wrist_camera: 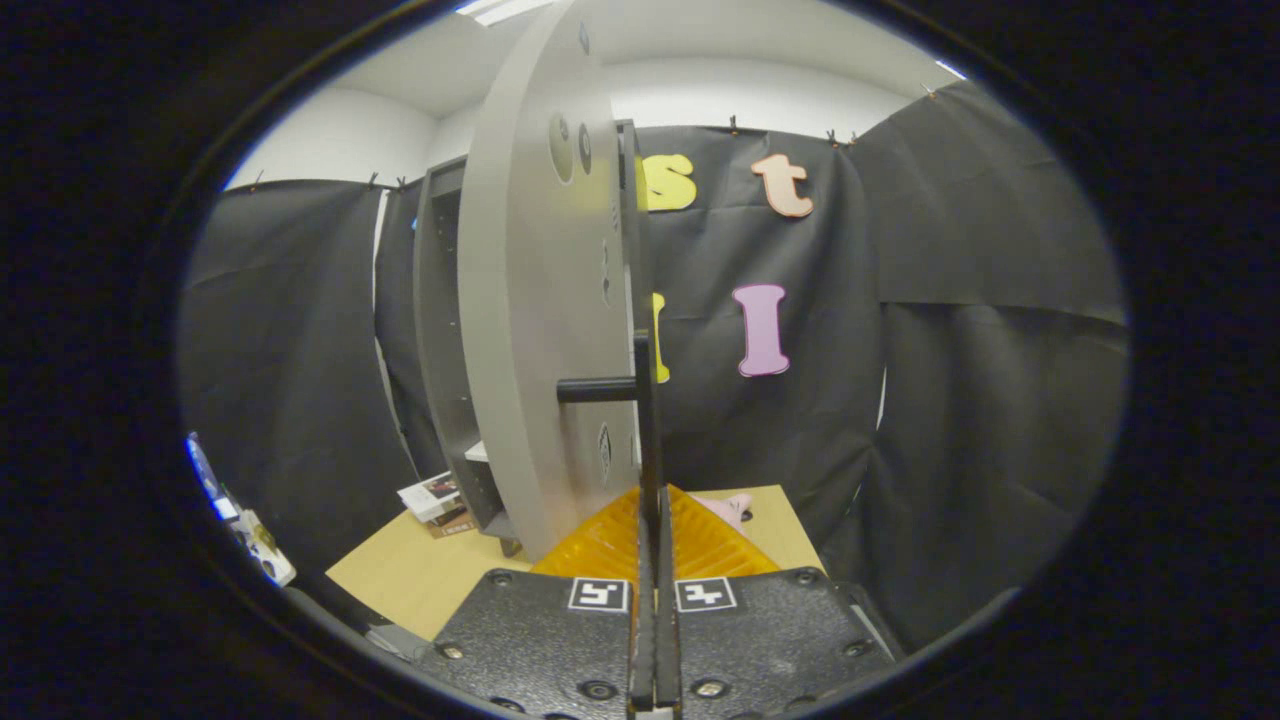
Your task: Open the shoe cabinet door, grab the shoes and put them into the shoe cabinet, then close the shoe cabinet door.
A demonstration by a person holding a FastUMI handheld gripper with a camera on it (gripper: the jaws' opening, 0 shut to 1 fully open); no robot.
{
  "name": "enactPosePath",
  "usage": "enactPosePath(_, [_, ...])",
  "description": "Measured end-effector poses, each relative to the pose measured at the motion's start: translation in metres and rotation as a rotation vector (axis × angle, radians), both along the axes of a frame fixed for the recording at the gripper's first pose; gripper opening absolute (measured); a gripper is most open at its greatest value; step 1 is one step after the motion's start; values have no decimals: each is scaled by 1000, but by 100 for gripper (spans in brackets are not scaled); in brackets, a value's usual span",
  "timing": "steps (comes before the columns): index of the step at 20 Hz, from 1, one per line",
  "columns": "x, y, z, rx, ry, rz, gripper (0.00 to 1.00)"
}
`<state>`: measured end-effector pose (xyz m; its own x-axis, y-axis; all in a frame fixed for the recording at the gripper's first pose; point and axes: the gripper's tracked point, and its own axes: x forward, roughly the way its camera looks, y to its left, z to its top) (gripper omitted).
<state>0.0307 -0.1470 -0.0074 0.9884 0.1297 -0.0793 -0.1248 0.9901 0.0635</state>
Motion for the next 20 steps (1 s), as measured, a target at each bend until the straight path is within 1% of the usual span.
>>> enactPosePath(5, [-18,-4,-5,34,43,-5,4])
enactPosePath(10, [-51,-13,-22,-34,50,-107,5])
enactPosePath(12, [-64,-6,-35,-50,59,-116,9])
enactPosePath(14, [-72,9,-52,-55,76,-96,23])
enactPosePath(17, [-80,40,-85,-47,123,-64,52])
enactPosePath(19, [-79,61,-105,-31,150,-59,72])
enactPosePath(20, [-77,74,-112,-16,155,-50,77])
